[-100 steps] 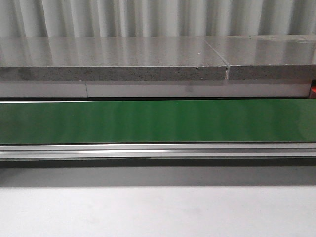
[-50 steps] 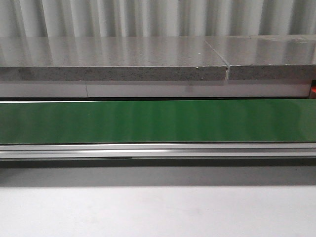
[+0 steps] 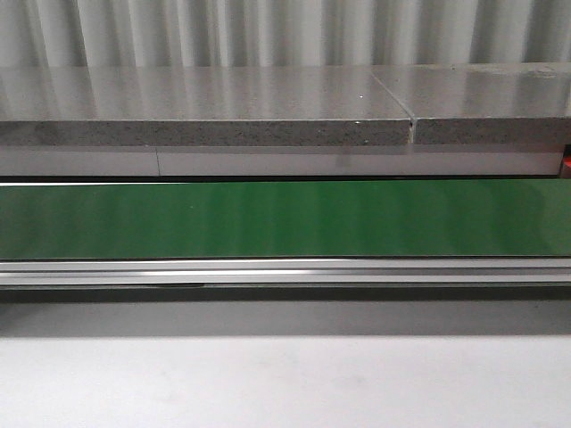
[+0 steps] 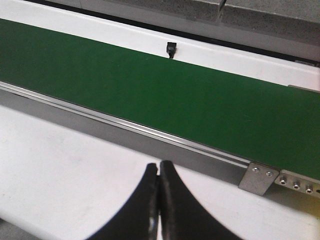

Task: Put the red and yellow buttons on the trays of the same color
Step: 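Carry the red button onto the belt start with the left gripper, release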

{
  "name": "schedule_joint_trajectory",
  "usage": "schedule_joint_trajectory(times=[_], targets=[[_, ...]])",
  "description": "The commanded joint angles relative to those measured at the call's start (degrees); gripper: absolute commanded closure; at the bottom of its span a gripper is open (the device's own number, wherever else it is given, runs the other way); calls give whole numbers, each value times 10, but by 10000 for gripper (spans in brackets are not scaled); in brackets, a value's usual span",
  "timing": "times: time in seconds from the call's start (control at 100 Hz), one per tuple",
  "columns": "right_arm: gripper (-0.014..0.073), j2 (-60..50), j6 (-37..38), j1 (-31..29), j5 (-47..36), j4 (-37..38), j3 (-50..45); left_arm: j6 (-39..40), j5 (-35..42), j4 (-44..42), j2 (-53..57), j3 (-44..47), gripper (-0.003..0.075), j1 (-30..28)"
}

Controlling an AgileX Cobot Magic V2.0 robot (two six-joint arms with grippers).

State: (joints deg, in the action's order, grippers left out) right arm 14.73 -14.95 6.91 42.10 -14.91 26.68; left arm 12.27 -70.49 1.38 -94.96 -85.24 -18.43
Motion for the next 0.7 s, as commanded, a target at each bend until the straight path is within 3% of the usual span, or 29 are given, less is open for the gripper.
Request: schedule_joint_trajectory(times=[0.0, 0.32, 0.69], targets=[[660, 6, -7, -1, -37, -9, 13, -7, -24, 3, 20, 3, 207, -13], [660, 6, -7, -1, -37, -9, 13, -16, 16, -21, 20, 88, 207, -21], [660, 6, -7, -1, -37, -9, 13, 1, 25, -21, -13, 93, 207, -48]])
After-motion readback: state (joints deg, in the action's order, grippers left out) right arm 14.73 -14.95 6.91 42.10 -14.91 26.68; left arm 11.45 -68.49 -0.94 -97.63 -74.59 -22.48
